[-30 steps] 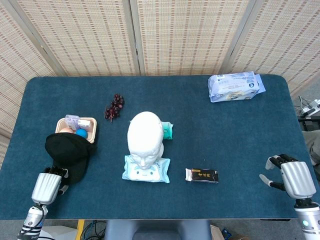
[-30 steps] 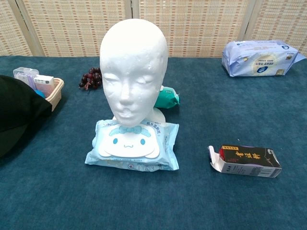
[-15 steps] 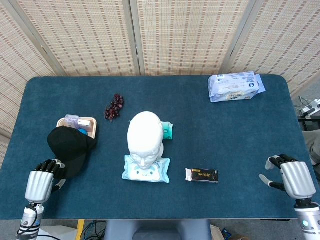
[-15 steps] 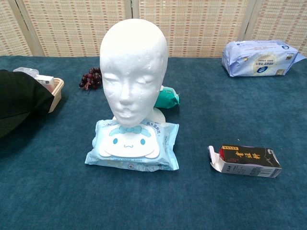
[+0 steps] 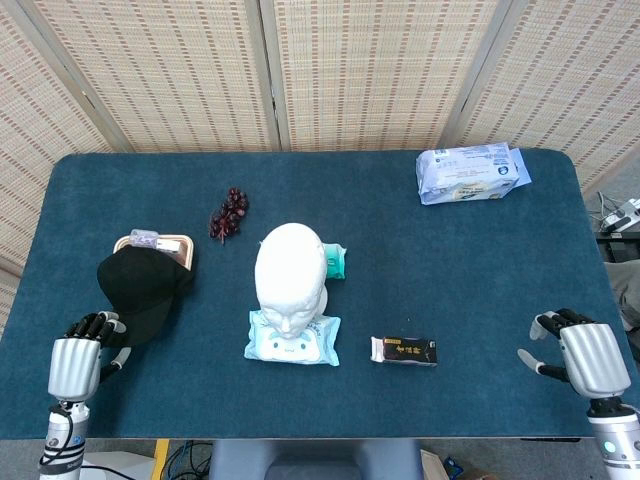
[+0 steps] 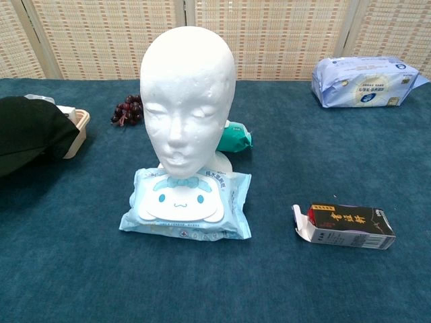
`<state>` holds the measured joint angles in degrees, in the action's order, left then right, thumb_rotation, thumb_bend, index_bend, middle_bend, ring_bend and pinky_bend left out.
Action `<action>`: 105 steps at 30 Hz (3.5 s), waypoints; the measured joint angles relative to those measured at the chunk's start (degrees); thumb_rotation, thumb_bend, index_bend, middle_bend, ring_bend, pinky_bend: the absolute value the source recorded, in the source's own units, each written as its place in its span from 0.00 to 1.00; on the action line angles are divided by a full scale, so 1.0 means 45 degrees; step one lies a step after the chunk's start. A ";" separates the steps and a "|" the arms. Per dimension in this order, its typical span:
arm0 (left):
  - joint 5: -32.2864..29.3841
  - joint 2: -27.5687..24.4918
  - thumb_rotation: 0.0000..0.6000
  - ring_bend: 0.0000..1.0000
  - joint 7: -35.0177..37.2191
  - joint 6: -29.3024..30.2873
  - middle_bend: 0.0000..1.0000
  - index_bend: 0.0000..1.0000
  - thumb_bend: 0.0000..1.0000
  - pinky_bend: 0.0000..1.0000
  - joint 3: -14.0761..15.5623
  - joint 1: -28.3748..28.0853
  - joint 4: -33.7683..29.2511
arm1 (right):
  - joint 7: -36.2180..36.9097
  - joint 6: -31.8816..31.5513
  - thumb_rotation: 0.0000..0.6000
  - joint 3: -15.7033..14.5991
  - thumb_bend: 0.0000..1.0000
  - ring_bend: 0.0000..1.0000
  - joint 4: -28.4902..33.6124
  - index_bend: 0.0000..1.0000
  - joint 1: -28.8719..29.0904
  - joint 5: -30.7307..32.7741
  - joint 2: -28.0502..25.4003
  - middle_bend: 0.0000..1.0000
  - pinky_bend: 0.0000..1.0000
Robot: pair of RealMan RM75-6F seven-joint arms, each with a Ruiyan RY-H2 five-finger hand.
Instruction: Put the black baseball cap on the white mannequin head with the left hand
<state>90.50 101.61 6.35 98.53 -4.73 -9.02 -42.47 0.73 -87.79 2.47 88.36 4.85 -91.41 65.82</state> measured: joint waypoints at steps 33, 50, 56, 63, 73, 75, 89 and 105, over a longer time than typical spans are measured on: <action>-0.0906 0.0163 1.00 0.36 0.0435 -0.0863 0.39 0.61 0.33 0.53 -0.0545 -0.0379 -0.0729 | 0.0016 0.0053 1.00 0.0016 0.16 0.46 0.0011 0.60 0.0016 0.0063 -0.0019 0.60 0.59; -0.0759 0.0066 1.00 0.36 0.0676 0.0070 0.39 0.62 0.44 0.53 -0.0728 -0.0390 -0.0659 | 0.0094 -0.0019 1.00 0.0020 0.16 0.46 0.0009 0.60 -0.0012 0.0038 -0.0031 0.60 0.59; -0.0269 -0.0253 1.00 0.36 0.0771 0.1025 0.39 0.61 0.44 0.53 -0.0704 -0.0412 -0.0538 | 0.0117 -0.0067 1.00 0.0015 0.15 0.46 0.0016 0.60 -0.0028 0.0004 -0.0031 0.60 0.59; 0.0387 -0.0651 1.00 0.36 0.0858 0.2111 0.39 0.61 0.44 0.53 -0.0687 -0.0564 -0.0395 | 0.0187 -0.0123 1.00 0.0006 0.15 0.46 0.0015 0.60 -0.0050 -0.0036 -0.0047 0.60 0.59; 0.1115 -0.1326 1.00 0.36 0.0675 0.3252 0.40 0.62 0.44 0.53 -0.0618 -0.0894 0.0139 | 0.0160 -0.0111 1.00 -0.0013 0.16 0.46 0.0027 0.60 -0.0044 -0.0076 -0.0050 0.60 0.59; 0.1252 -0.1537 1.00 0.36 0.0603 0.3540 0.40 0.62 0.44 0.53 -0.0645 -0.0993 0.0134 | 0.0147 -0.0114 1.00 -0.0018 0.16 0.46 0.0030 0.60 -0.0046 -0.0085 -0.0046 0.60 0.59; 0.2169 -0.2975 1.00 0.36 -0.0497 0.4814 0.40 0.62 0.44 0.53 -0.1116 -0.1903 -0.1960 | 0.0289 -0.0161 1.00 0.0003 0.15 0.46 0.0025 0.60 -0.0062 -0.0073 -0.0085 0.60 0.59; 0.3570 -0.3911 1.00 0.36 -0.2646 0.4504 0.40 0.61 0.44 0.53 -0.1775 -0.3390 -0.5773 | 0.0867 -0.0450 1.00 0.0149 0.15 0.46 -0.0014 0.60 -0.0216 0.0098 -0.0313 0.60 0.59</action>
<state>106.57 84.02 -5.56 118.80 -12.72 -24.28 -68.45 4.64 -89.82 3.14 88.29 3.88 -90.97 64.41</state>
